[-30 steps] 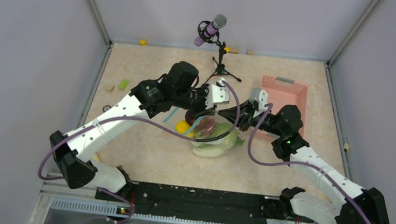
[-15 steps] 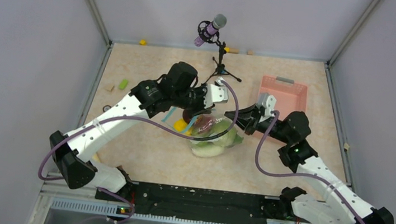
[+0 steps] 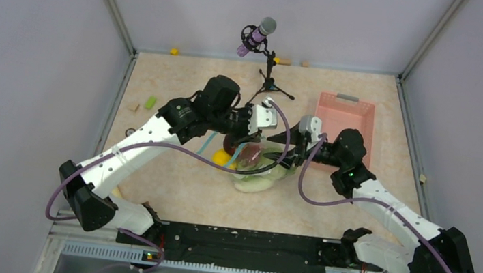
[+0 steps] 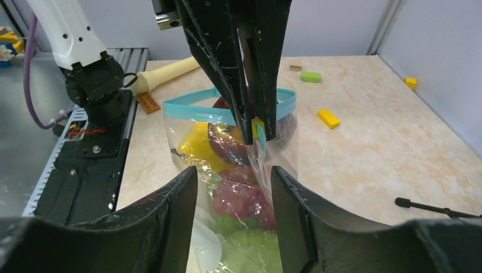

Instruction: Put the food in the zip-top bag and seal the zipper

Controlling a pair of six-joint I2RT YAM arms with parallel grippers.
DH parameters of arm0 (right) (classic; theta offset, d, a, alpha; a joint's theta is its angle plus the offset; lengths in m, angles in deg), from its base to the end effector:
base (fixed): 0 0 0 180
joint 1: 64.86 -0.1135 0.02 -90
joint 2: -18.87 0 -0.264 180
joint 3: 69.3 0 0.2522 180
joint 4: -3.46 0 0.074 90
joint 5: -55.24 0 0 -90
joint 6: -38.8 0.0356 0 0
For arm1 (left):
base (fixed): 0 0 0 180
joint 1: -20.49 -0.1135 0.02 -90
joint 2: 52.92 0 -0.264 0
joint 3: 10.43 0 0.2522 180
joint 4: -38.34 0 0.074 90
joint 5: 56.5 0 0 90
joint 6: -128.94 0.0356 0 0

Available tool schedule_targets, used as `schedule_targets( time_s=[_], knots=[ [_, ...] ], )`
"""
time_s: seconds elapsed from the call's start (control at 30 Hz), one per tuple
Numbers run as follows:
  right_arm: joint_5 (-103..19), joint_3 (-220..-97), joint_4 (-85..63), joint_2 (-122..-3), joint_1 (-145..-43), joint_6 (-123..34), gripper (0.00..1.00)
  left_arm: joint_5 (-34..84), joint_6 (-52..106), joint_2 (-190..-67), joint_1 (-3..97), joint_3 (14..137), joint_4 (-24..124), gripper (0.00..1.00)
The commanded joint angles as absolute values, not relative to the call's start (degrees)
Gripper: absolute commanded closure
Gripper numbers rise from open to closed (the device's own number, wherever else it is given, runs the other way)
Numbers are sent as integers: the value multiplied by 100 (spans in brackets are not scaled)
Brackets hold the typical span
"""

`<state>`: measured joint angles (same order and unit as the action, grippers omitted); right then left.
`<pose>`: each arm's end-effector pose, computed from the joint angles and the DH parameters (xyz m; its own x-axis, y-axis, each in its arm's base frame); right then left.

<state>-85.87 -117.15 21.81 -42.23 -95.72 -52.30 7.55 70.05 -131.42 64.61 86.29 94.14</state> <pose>0.1865 0.1437 0.2954 0.0953 0.0429 -0.9945 -0.9859 0.1421 -0.0883 0.1980 -0.2137 0.3864 0.0772 0.5723 -0.8164 0.9753 0.1266 0.1810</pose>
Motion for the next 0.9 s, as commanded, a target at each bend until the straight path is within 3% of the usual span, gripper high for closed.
schedule_targets(
  time_s=[0.0, 0.23, 0.37, 0.47, 0.5, 0.53, 0.57, 0.73, 0.87],
  knots=[
    [-8897, -11902, 2308, -4279, -9545, -5532, 49, 72, 7429, -12839, 6453, 8553, 9149, 100],
    [-8577, -11762, 2349, -4434, -9544, -5600, 48, -548, 7811, -12855, 6489, 8641, 9198, 100],
    [-8659, -11596, 2935, -4451, -9545, -5194, 57, -428, 7664, -13025, 6592, 8727, 9082, 100],
    [-8719, -11479, 3358, -4420, -9545, -4801, 57, -349, 7582, -13251, 6653, 8893, 9164, 100],
    [-8713, -11446, 3406, -4394, -9545, -4765, 64, -342, 7563, -13331, 6665, 8953, 9221, 100],
    [-8713, -11431, 3389, -4353, -9545, -4769, 87, -348, 7546, -13383, 6664, 9006, 9260, 100],
    [-8646, -11415, 3307, -4296, -9552, -4810, 100, -324, 7536, -13413, 6670, 9022, 9277, 100],
    [-8325, -11078, 3291, -3722, -9552, -4795, 100, 506, 7492, -13493, 6672, 8929, 9085, 100],
    [-7901, -11123, 2404, -3327, -9545, -4868, 100, 1437, 7583, -13687, 6674, 8877, 9032, 100]
  ],
)
